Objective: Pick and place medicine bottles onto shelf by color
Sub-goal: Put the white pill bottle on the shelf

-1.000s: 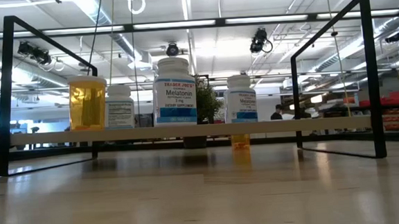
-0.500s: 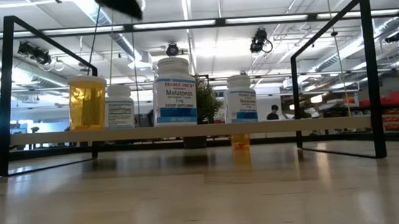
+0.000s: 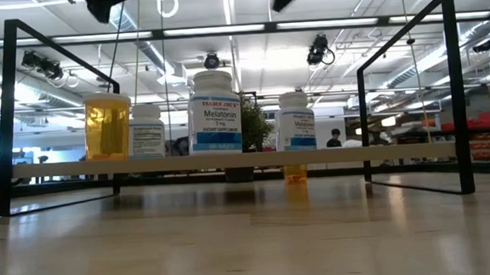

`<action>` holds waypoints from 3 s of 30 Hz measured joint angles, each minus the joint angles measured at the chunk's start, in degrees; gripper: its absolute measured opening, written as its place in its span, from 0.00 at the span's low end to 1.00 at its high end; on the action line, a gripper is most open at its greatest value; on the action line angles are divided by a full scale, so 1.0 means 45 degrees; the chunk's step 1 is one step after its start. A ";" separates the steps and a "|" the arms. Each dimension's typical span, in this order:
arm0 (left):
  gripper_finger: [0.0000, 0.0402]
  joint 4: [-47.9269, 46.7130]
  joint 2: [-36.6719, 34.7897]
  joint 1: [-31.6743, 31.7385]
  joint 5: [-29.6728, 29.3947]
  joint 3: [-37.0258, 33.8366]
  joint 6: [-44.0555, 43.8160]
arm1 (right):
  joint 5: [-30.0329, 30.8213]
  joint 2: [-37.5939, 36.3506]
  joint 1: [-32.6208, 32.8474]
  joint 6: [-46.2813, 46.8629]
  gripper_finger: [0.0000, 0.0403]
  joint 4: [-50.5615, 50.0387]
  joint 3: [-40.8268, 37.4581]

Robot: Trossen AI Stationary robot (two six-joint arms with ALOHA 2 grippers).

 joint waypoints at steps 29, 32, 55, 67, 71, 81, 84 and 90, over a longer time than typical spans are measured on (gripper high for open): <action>0.43 0.0639 -0.2300 -0.0407 0.0825 -0.1635 -0.0694 | -0.3172 0.5631 -0.2374 -0.2285 0.65 -0.2373 0.6410; 0.43 0.0660 -0.2305 -0.0498 0.0825 -0.1635 -0.0694 | -0.3156 0.5655 -0.2534 -0.2447 0.68 -0.2873 0.6441; 0.43 0.0491 -0.2305 -0.0512 0.0820 -0.1635 -0.0796 | -0.3035 0.5524 -0.2279 -0.2153 0.73 -0.3345 0.6164; 0.43 0.0306 -0.2305 -0.0507 0.0820 -0.1635 -0.0902 | -0.2686 0.5519 -0.2279 -0.2031 0.66 -0.3778 0.6159; 0.43 0.0306 -0.2305 -0.0507 0.0820 -0.1635 -0.0932 | -0.2686 0.5519 -0.2269 -0.1997 0.62 -0.3774 0.6159; 0.43 0.0015 -0.2305 -0.0507 0.0820 -0.1635 -0.1033 | -0.2686 0.5519 -0.2269 -0.2002 0.50 -0.3991 0.6159; 0.43 0.0005 -0.2302 -0.0507 0.0820 -0.1635 -0.1034 | -0.2686 0.5506 -0.2269 -0.1956 0.49 -0.4506 0.6167; 0.43 -0.0059 -0.2301 -0.0507 0.0820 -0.1635 -0.1089 | -0.2689 0.5490 -0.2258 -0.1402 0.51 -0.6235 0.6183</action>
